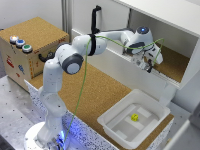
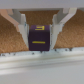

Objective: Lift the purple block

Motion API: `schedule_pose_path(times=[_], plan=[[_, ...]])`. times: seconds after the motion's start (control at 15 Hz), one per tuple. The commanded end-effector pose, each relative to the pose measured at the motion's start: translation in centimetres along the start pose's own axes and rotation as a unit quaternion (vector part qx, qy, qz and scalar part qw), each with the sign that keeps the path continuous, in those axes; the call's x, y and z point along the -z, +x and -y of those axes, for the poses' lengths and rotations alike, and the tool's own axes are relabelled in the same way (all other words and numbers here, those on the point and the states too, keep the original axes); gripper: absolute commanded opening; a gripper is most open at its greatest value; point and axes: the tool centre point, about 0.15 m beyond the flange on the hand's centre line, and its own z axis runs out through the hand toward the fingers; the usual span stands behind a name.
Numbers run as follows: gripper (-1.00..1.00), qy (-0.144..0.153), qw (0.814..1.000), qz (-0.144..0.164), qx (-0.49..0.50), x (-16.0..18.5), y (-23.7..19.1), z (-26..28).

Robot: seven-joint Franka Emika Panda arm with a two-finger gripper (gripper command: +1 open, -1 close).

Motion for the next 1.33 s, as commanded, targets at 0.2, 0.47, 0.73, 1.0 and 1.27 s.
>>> schedule_pose_path(times=[0.2, 0.47, 0.73, 1.0, 1.27], plan=[[-1.0, 0.015, 0.999, -0.022, 0.039, 2.0, -9.1, -4.5], [-1.0, 0.021, 0.998, -0.012, 0.063, 2.3, -13.2, -7.1], [-1.0, 0.004, 0.998, -0.01, 0.063, 3.8, -17.2, -9.5], [-1.0, -0.005, 0.996, 0.019, 0.088, 5.3, -21.1, -11.2], [-1.0, -0.01, 0.992, 0.041, 0.118, 4.4, -23.3, -14.0]])
